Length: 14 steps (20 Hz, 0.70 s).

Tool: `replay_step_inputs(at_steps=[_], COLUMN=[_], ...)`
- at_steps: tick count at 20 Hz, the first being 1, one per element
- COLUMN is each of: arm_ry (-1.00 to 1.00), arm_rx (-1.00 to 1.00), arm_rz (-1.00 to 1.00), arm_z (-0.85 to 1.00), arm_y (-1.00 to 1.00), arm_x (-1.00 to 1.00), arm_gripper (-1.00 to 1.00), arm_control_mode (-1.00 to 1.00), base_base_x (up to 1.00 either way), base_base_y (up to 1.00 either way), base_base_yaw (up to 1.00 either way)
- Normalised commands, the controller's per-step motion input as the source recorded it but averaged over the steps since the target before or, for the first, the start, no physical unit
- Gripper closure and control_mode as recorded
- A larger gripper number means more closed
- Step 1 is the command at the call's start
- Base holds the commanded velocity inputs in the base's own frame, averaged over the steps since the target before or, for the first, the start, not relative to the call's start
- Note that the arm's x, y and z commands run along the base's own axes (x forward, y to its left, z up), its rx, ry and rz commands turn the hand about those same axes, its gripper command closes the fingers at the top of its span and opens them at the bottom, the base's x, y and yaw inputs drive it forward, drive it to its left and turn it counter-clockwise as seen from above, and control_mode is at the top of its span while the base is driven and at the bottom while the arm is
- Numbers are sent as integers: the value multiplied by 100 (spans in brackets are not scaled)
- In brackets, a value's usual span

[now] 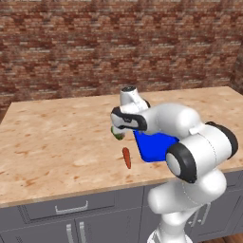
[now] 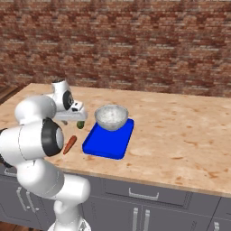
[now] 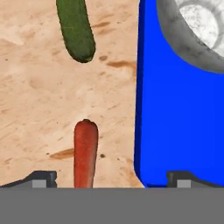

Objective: Place the two vegetables and bowl onto the tray for setting up a vegetable dip station.

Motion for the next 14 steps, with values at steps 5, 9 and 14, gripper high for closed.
replay_step_inputs(at_steps=[5,9,14], arm_ry=[2,3,7], arm_rx=[1,0,0], arm_rz=[-12,-13,-13], arm_z=[-25,-27,-29], arm_y=[20,22,18], arm_x=[-11,-1,0], arm_gripper=[-100,-100,-100], arm_control_mode=[-100,-100,-100], base_base_x=[0,0,0], base_base_y=[0,0,0], base_base_yaw=[0,0,0])
